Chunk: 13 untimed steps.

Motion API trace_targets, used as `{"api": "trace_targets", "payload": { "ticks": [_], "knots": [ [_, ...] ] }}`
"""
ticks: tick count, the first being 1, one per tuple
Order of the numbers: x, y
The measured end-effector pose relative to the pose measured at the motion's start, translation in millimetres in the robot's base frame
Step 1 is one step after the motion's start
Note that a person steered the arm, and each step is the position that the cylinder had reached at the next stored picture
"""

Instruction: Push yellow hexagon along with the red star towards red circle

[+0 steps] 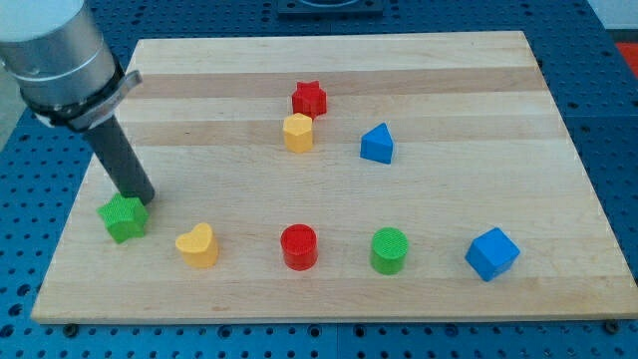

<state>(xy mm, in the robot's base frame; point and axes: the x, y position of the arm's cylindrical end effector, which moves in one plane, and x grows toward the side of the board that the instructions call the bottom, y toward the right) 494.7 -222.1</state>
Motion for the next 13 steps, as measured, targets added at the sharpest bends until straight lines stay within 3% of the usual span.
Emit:
{"api": "trace_targets", "payload": {
  "ticks": [4, 7, 8, 9, 13],
  "knots": [
    [19, -7],
    [-159, 120],
    [-191, 140],
    [-193, 184],
    [-182, 188]
  ]
}}
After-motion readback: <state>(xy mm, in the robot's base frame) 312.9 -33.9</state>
